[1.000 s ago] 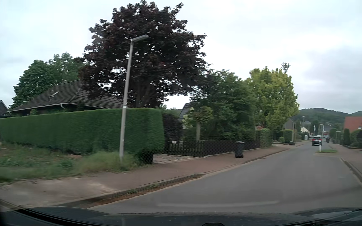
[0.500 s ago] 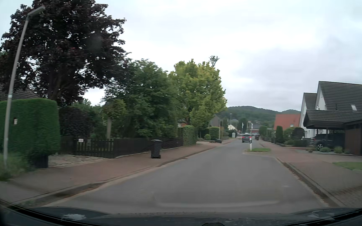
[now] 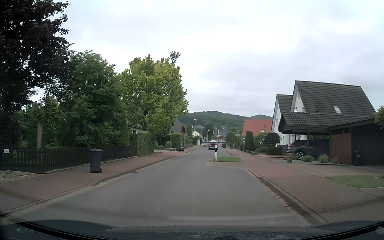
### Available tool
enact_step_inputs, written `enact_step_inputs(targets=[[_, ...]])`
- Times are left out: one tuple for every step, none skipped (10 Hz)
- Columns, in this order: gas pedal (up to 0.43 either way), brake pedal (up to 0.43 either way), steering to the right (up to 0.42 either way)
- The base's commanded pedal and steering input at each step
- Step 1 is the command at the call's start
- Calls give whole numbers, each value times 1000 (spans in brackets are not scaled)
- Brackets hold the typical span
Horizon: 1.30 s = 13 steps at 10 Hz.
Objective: Follow the waypoints while adhering to traffic rules and regulations
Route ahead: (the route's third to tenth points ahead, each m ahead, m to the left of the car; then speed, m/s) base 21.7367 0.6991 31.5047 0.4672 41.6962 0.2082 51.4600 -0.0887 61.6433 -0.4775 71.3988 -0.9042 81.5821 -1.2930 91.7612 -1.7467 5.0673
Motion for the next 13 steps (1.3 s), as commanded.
enact_step_inputs(targets=[[220,0,101],[220,0,78],[197,0,40],[197,0,23],[197,0,16],[157,0,8],[150,0,-5],[150,0,-22],[150,0,-44],[150,0,-61],[157,0,-89],[157,0,-118],[157,0,-148]])
